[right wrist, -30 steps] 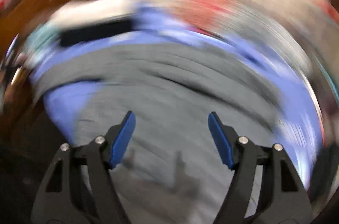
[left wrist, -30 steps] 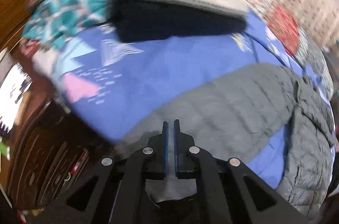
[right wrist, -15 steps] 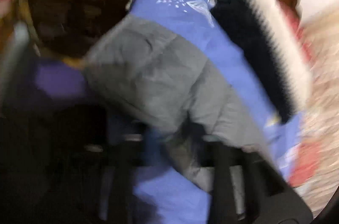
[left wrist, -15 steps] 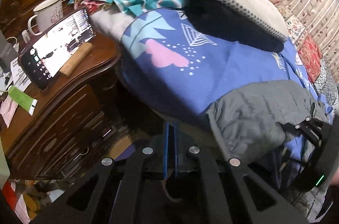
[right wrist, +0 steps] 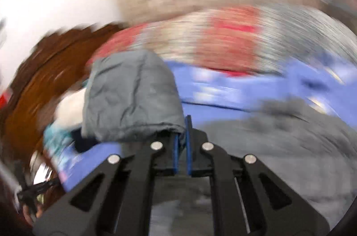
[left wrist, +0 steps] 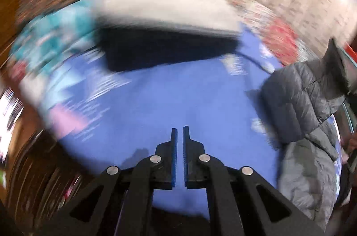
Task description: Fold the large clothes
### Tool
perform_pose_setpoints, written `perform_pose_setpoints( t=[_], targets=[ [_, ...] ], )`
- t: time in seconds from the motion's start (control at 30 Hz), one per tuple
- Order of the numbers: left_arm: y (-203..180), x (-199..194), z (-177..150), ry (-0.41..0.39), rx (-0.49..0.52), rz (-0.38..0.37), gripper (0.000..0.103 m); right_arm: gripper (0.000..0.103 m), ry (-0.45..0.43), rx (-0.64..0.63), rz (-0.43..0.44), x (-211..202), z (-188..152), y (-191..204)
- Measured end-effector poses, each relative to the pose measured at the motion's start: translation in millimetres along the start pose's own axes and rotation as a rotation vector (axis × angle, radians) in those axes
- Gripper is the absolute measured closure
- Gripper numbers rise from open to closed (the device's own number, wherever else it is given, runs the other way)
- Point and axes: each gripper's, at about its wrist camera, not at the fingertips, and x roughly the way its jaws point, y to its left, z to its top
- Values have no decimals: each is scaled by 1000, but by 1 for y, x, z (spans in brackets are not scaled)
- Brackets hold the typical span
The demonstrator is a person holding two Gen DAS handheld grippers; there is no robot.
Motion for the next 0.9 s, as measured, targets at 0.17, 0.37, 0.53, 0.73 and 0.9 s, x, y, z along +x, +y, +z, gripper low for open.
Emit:
perform_pose_setpoints(
  t=[0.17, 0.37, 0.53, 0.73, 0.9],
  targets=[
    [-143, 55, 34, 20, 188, -127, 75, 97, -32, 224, -220, -22, -37, -128],
    [-302, 130, 27, 131, 367, -239, 75, 97, 80, 565, -240, -20, -113, -217],
    [-379, 176, 2, 183, 520, -230, 75, 97, -66, 644, -295, -74, -123, -228],
    [-406, 232, -23, 222, 657, 7, 75, 7, -201, 421, -494, -104, -95, -210],
    [-371, 241, -3, 204, 547, 77, 75, 8, -204, 372, -632, -112, -92, -223]
  ],
)
